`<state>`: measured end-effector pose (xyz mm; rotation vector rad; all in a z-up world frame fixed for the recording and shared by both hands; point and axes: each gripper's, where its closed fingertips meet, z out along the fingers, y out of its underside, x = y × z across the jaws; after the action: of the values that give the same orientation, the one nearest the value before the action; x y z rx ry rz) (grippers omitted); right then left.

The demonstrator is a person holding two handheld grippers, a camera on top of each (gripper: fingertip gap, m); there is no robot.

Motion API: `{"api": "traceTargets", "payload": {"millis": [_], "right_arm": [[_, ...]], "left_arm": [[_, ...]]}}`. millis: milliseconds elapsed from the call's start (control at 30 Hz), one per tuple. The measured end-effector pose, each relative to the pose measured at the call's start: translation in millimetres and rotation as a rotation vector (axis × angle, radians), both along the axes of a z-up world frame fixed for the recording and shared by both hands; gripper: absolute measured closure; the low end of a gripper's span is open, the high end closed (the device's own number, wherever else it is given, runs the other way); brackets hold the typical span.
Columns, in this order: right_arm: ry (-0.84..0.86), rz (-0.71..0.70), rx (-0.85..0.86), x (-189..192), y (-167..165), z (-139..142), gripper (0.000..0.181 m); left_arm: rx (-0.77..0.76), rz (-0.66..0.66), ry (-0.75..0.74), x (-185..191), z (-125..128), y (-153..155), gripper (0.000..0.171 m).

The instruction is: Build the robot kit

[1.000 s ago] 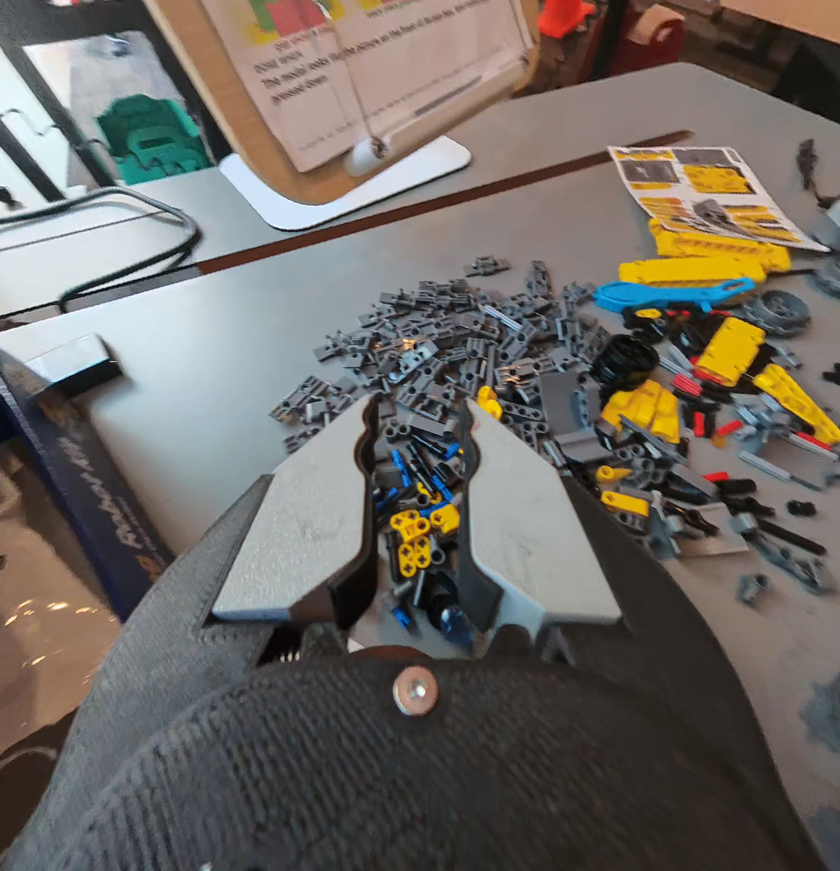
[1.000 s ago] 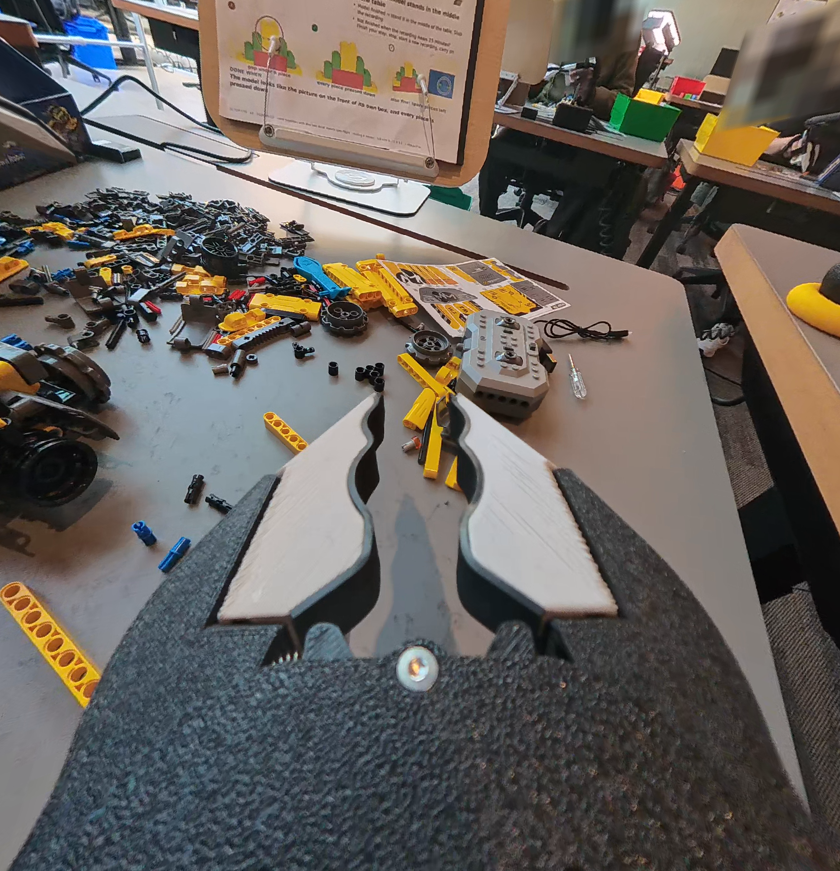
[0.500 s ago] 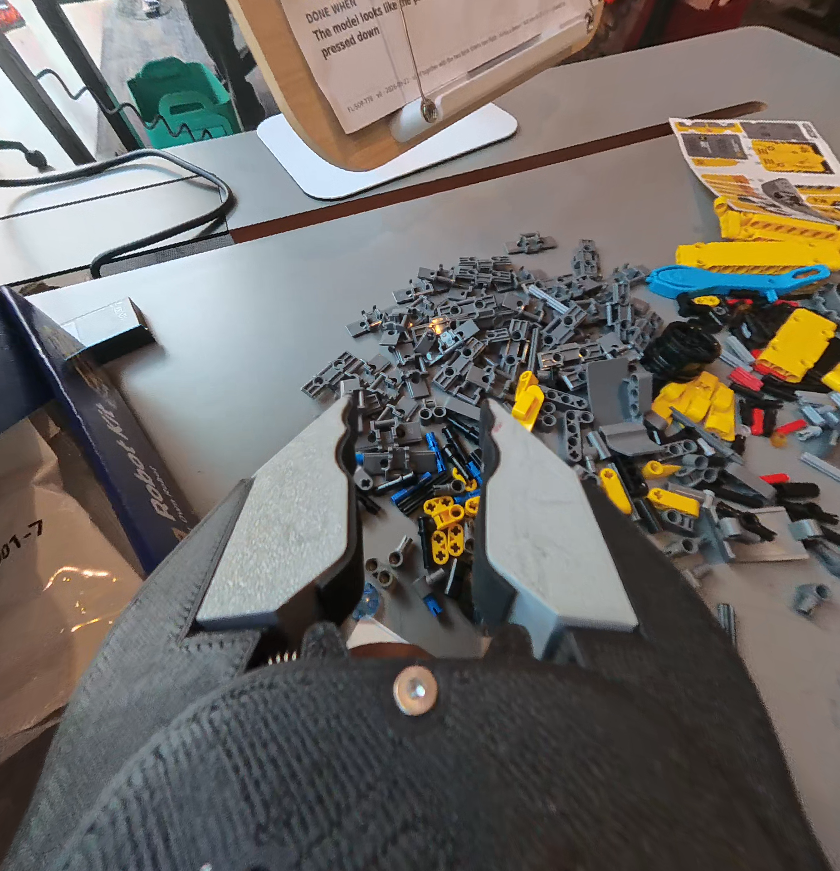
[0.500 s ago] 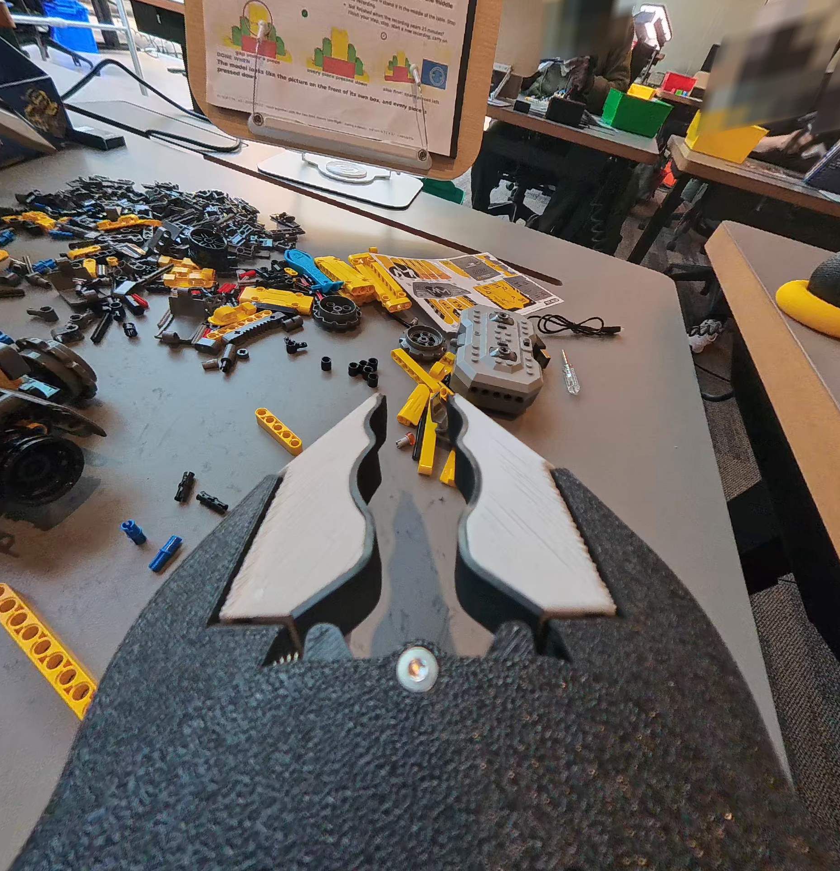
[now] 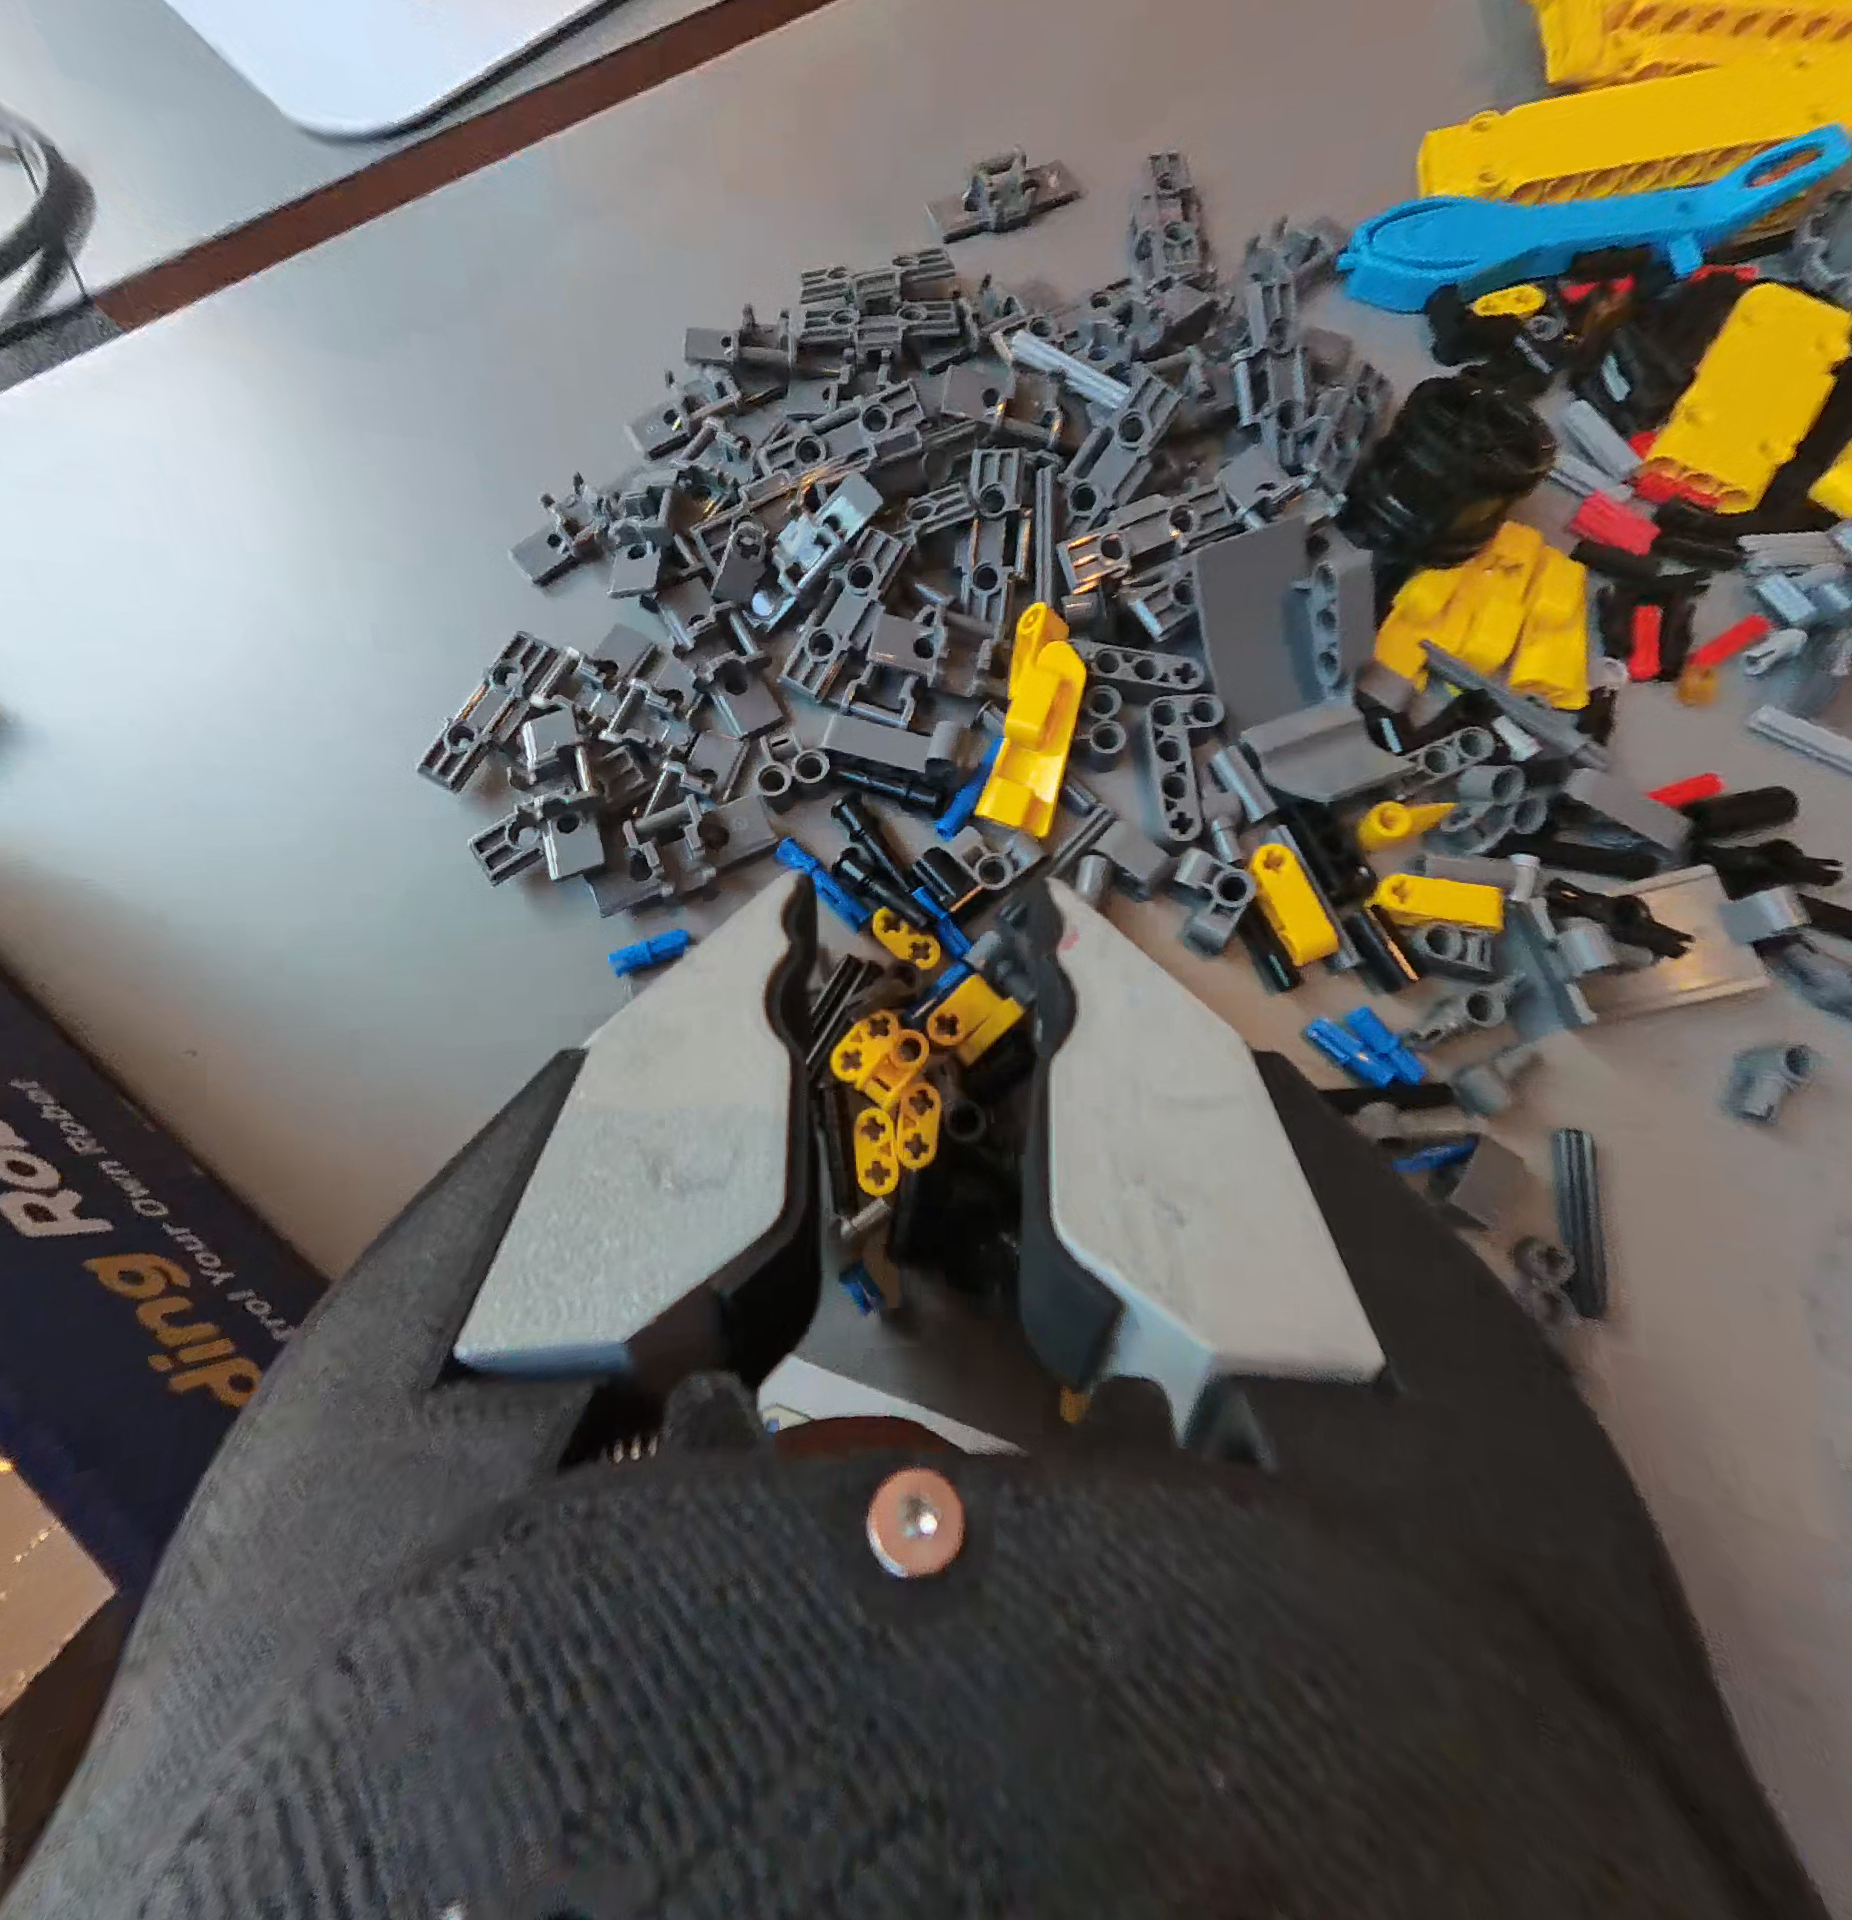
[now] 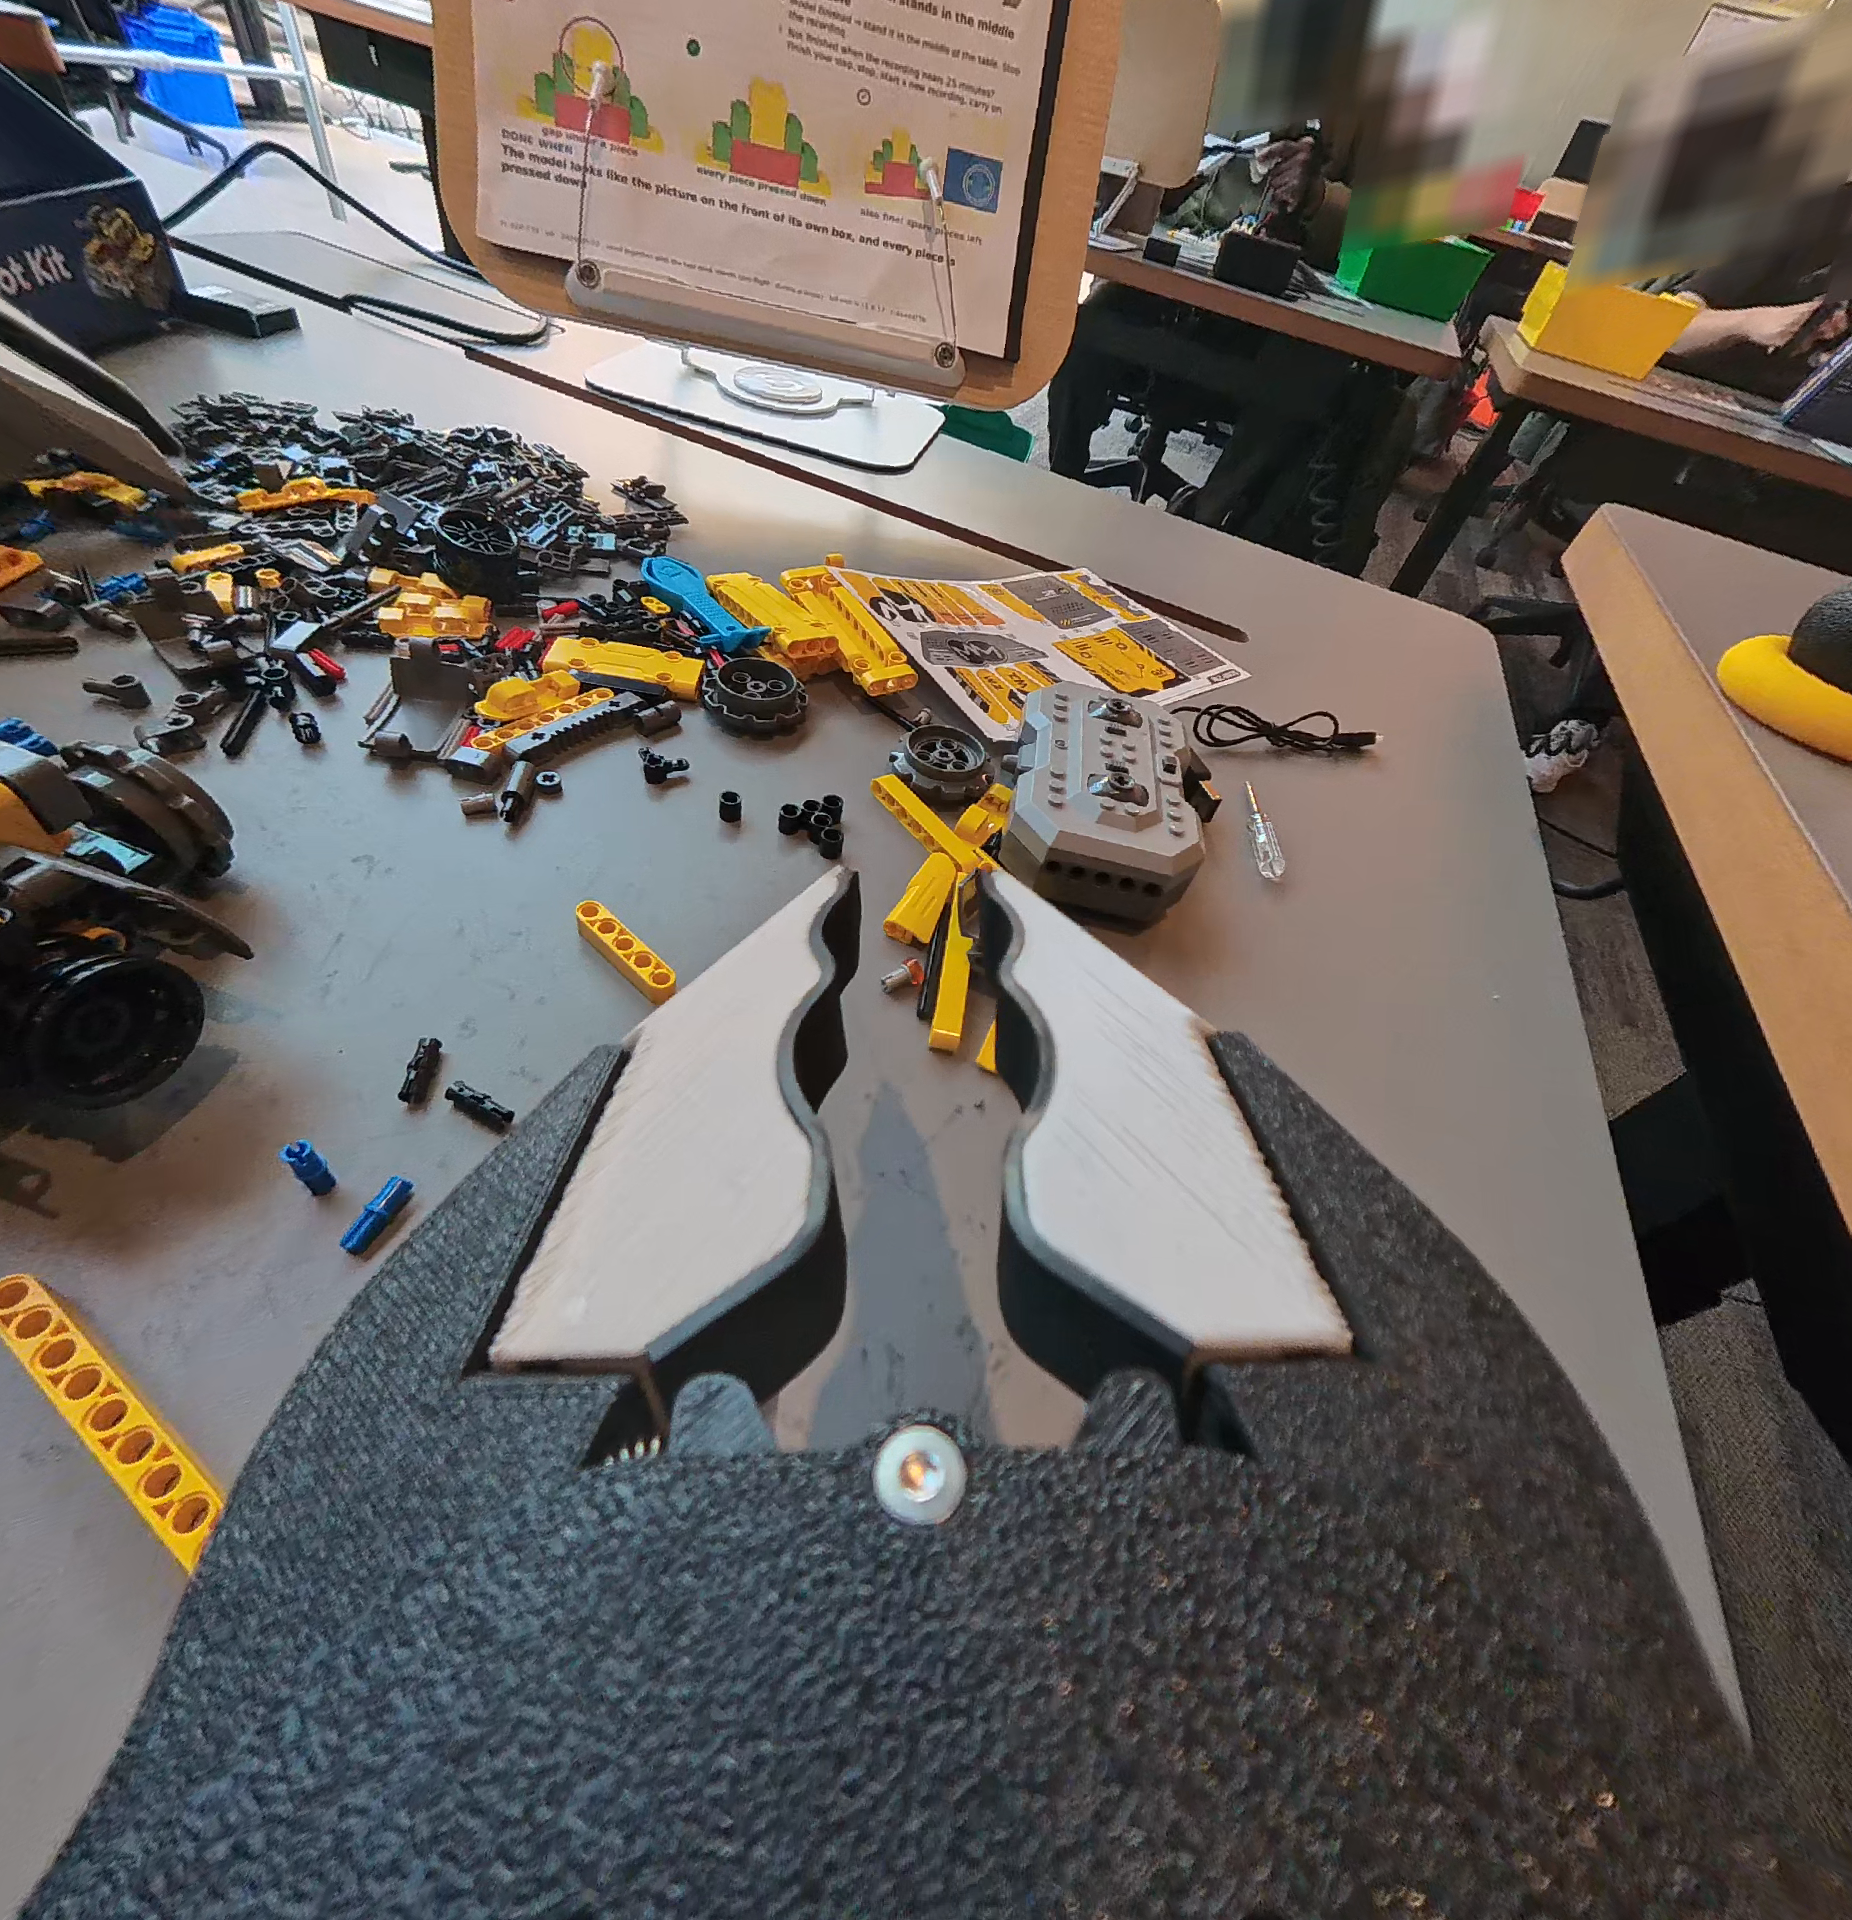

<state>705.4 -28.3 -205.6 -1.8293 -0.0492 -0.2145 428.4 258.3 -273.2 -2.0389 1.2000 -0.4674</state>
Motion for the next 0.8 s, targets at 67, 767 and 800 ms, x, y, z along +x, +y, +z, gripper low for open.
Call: {"api": "traceTargets", "payload": {"millis": [67, 767, 800], "right_arm": [[0.006, 0.001, 0.006, 0, 0, 1, 0.159], [0.053, 0.028, 0.055, -1, -4, 8, 0.161], [0.055, 0.028, 0.058, -1, -4, 8, 0.161]], "left_arm": [[0.017, -0.119, -0.049, 12, 11, -14, 0.135], [-0.067, -0.252, 0.095, 39, -10, -26, 0.166], [-0.058, -0.261, 0.099, 40, -7, -26, 0.166]]}}
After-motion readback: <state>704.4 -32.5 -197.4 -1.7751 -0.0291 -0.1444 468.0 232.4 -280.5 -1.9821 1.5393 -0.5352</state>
